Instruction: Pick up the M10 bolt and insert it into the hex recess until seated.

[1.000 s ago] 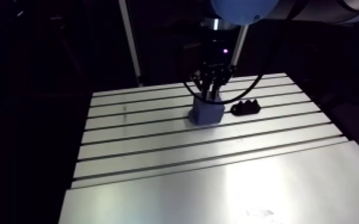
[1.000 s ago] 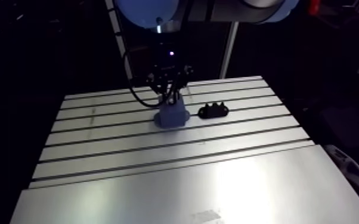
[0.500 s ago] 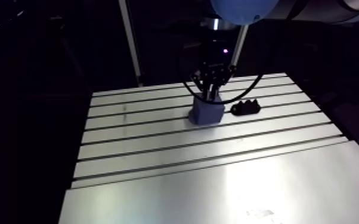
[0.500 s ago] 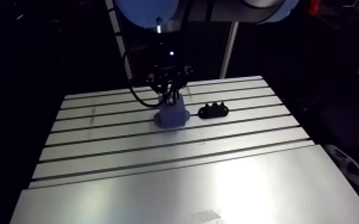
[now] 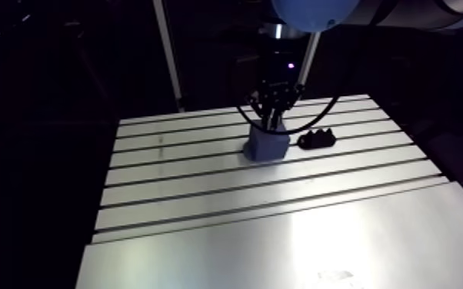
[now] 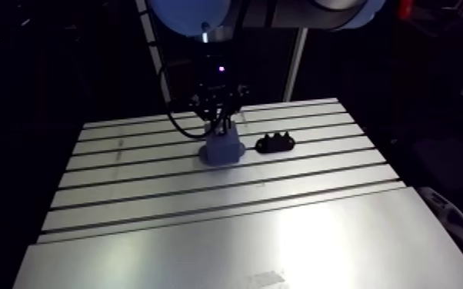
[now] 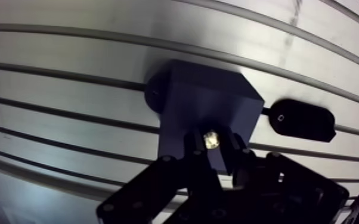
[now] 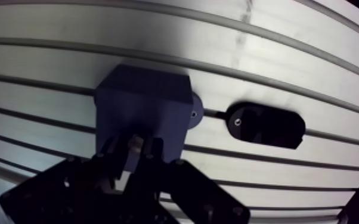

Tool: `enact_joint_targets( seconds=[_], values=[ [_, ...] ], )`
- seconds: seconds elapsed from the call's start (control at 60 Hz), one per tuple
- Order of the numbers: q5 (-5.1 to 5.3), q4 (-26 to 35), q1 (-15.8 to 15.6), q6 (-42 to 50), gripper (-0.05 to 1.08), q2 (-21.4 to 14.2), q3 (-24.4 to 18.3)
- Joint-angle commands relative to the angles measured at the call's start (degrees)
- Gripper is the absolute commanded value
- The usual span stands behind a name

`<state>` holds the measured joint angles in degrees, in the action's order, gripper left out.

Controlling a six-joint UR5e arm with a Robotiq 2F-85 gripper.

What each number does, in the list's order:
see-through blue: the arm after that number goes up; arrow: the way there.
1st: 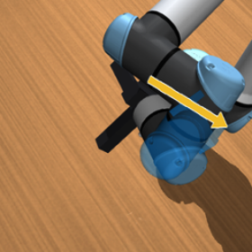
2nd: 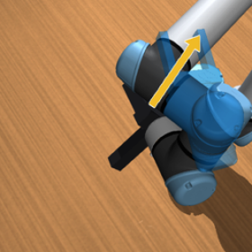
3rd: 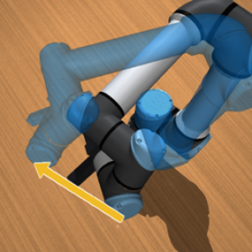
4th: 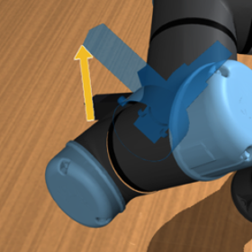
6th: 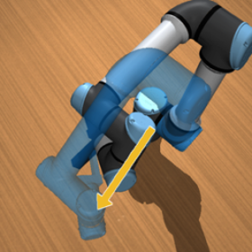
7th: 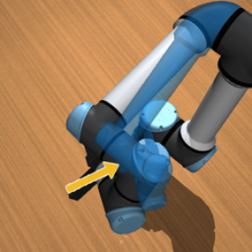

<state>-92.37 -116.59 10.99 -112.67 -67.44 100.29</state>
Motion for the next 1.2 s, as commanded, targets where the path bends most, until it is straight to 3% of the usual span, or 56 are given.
enact_joint_targets(
  seconds=[0.017, 0.317, 1.2],
  values=[
    [-0.05, 0.07, 0.0, -0.12, 0.74, -0.01, 0.03],
    [-0.4, -0.09, -0.09, -1.9, 0.74, -0.18, 0.03],
    [0.13, 0.09, -0.53, -20.62, 0.74, -0.62, 0.81]
  ],
)
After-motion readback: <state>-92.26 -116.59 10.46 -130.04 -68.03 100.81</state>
